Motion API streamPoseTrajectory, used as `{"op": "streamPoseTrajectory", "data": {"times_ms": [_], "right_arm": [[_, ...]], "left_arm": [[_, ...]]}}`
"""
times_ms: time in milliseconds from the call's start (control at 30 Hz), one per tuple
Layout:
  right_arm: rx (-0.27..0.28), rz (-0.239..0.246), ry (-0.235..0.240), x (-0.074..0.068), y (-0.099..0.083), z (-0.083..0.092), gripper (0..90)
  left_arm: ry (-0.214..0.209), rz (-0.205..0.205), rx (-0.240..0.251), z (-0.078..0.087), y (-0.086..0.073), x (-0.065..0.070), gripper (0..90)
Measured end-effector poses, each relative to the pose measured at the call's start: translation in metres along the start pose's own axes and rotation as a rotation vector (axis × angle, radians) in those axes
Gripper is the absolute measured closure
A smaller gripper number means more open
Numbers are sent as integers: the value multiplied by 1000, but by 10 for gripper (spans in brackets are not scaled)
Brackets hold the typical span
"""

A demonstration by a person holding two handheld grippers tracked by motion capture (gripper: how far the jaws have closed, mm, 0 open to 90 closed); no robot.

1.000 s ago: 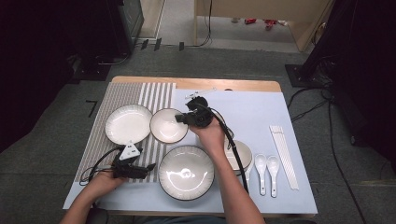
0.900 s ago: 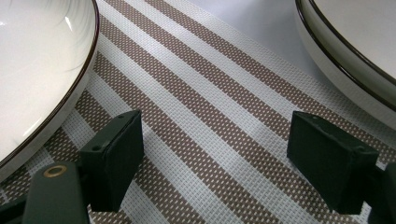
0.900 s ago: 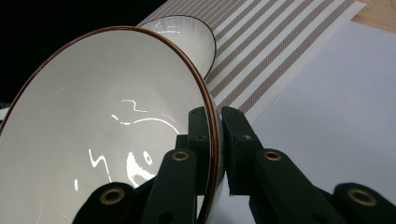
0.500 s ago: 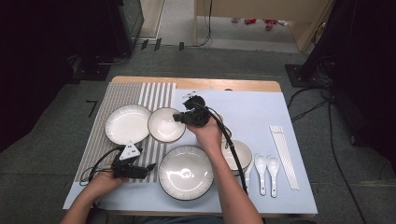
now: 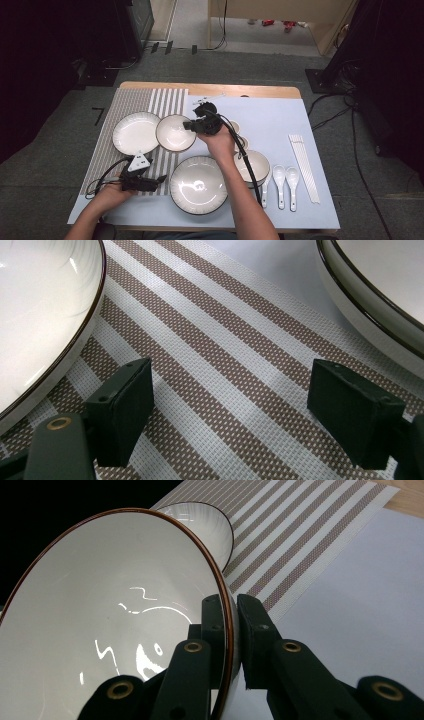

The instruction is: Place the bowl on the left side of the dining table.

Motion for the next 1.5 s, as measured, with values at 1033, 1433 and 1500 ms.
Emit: {"op": "streamPoseTrajectory", "data": {"times_ms": [1033, 1433, 1500], "right_arm": [[-9, -9, -1, -6, 6, -22, 832], [-16, -12, 3, -8, 9, -32, 832], [-18, -12, 5, -9, 10, -34, 832]], "left_arm": [[0, 0, 0, 0, 0, 0, 191], [1, 1, 1, 0, 0, 0, 190], [0, 1, 2, 0, 0, 0, 190]]}}
Point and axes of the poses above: each handheld gripper's, and its own axes: z roughly backward along the jaws, y roughly out of its top, x roughly to its right, the point moved 2 cm from there along -z, roughly forward along the jaws, and after that the axes turned 2 degrees about -x, right-handed, at the moved point
